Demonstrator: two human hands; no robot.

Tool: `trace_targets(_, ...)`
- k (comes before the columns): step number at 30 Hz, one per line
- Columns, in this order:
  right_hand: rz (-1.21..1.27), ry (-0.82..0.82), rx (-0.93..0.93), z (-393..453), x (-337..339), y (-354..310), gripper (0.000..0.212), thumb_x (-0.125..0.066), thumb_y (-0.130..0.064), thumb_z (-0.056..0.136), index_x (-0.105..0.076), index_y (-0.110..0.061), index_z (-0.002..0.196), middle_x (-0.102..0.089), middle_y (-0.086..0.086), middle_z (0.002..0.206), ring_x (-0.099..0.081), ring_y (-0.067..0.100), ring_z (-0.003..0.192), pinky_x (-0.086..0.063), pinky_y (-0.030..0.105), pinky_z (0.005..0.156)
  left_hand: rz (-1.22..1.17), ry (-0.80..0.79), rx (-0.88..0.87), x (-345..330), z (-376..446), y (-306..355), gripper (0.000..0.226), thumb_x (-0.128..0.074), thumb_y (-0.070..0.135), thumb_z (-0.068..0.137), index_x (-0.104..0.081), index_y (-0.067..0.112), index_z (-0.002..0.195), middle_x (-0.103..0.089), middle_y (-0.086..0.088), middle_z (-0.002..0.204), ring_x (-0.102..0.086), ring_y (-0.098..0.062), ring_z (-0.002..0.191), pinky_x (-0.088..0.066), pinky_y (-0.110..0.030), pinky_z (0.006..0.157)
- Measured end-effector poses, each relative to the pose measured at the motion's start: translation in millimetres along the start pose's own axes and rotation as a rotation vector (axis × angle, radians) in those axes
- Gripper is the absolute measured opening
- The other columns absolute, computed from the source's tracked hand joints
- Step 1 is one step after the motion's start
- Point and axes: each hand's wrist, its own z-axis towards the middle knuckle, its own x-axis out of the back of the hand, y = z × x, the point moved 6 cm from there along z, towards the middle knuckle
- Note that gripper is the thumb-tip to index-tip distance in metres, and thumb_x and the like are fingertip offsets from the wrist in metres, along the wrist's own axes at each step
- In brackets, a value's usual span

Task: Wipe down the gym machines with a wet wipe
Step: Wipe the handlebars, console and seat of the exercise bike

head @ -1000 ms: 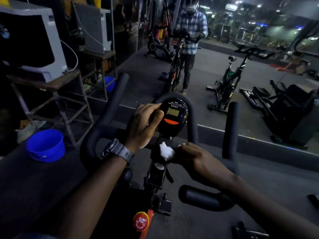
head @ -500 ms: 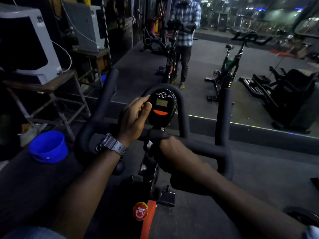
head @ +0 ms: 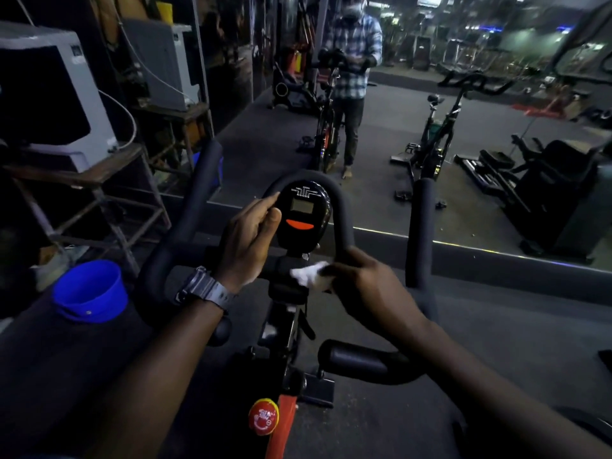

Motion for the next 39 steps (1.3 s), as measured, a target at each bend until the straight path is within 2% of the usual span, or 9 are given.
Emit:
trace_targets(7,-0.140,0.109,0.292,55.2,10.2,-32.3,0.031,-0.071,-0.037,0.085,-0.069,-0.021,0.112,-0.059,0.004,0.106,-0.057,0.024,0.096,-0.052,0.033,0.068,-0.581,0.022,0.367,-23.8,15.6,6.8,0.058,-0.025,0.062,0.102,-0.066,0.024,0.117,-0.076,0.002,0.112,-0.068,-0.013,0.111,-0.050,-0.037,0.097)
trace_targets(11,-0.159,0.364,0.082,112.5,56.1,-3.4,0.036,-0.059,-0.037,0.084,-0.071,-0.009,0.103,-0.056,0.011,0.096,-0.060,0.030,0.082,-0.054,0.038,0.066,-0.717,0.014,0.445,-32.0,16.7,18.7,0.065,-0.013,0.056,0.104,-0.067,0.021,0.111,-0.078,0.002,0.100,-0.073,-0.012,0.098,-0.057,-0.027,0.079)
trace_targets(17,-0.220,0.002,0.461,69.8,4.5,-26.2,0.035,-0.051,-0.028,0.092,-0.066,-0.008,0.118,-0.061,0.012,0.107,-0.061,0.033,0.096,-0.056,0.043,0.068,-0.790,0.041,0.461,-33.1,16.7,11.3,0.064,-0.014,0.054,0.104,-0.059,0.015,0.128,-0.075,0.001,0.107,-0.072,-0.013,0.101,-0.056,-0.022,0.076)
trace_targets(21,-0.140,0.284,0.120,107.8,41.8,-0.9,0.032,-0.065,-0.027,0.085,-0.069,-0.016,0.115,-0.056,0.007,0.102,-0.060,0.027,0.087,-0.054,0.039,0.067,-0.731,0.010,0.389,-32.4,15.4,21.3,0.064,-0.015,0.055,0.102,-0.075,0.032,0.110,-0.076,0.003,0.113,-0.070,-0.012,0.110,-0.054,-0.024,0.086)
trace_targets(26,0.136,0.375,-0.164,87.9,29.7,26.9,0.031,-0.060,-0.005,0.082,-0.066,-0.013,0.112,-0.060,0.006,0.107,-0.060,0.023,0.095,-0.048,0.029,0.082,-0.690,0.002,0.351,-32.4,15.0,17.6,0.055,-0.026,0.066,0.101,-0.071,0.039,0.116,-0.073,-0.001,0.122,-0.066,-0.018,0.118,-0.051,-0.040,0.099)
trace_targets(30,0.710,0.146,-0.551,108.7,10.1,48.8,0.020,-0.050,-0.025,0.096,-0.066,-0.016,0.086,-0.067,0.001,0.083,-0.061,0.017,0.075,-0.046,0.037,0.070,-0.547,0.013,0.326,-34.6,13.3,11.3,0.082,-0.037,0.084,0.087,-0.057,0.021,0.135,-0.068,-0.007,0.128,-0.064,-0.027,0.121,-0.045,-0.060,0.106)
trace_targets(33,1.171,-0.030,-0.644,113.9,-12.2,37.6,0.052,-0.043,-0.056,0.097,-0.062,-0.013,0.118,-0.072,0.005,0.106,-0.069,0.019,0.095,-0.054,0.037,0.088,-0.530,-0.005,0.297,-32.6,13.1,11.9,0.084,-0.034,0.085,0.087,-0.055,0.021,0.138,-0.068,-0.005,0.129,-0.063,-0.026,0.122,-0.044,-0.060,0.107)
trace_targets(36,1.316,-0.110,-0.618,99.4,-22.2,27.7,0.071,-0.033,-0.072,0.094,-0.058,-0.017,0.131,-0.069,0.016,0.118,-0.066,0.033,0.110,-0.053,0.046,0.096,-0.552,-0.009,0.301,-31.6,11.7,15.1,0.084,-0.034,0.086,0.086,-0.055,0.023,0.138,-0.067,-0.003,0.132,-0.061,-0.023,0.125,-0.043,-0.058,0.110)
trace_targets(39,1.320,-0.184,-0.643,81.1,-24.3,22.2,0.079,-0.026,-0.078,0.091,-0.066,-0.017,0.122,-0.070,0.014,0.111,-0.065,0.034,0.096,-0.046,0.040,0.080,-0.555,0.016,0.310,-30.7,11.2,15.8,0.086,-0.037,0.087,0.084,-0.055,0.022,0.138,-0.065,-0.003,0.134,-0.059,-0.021,0.128,-0.041,-0.055,0.113)
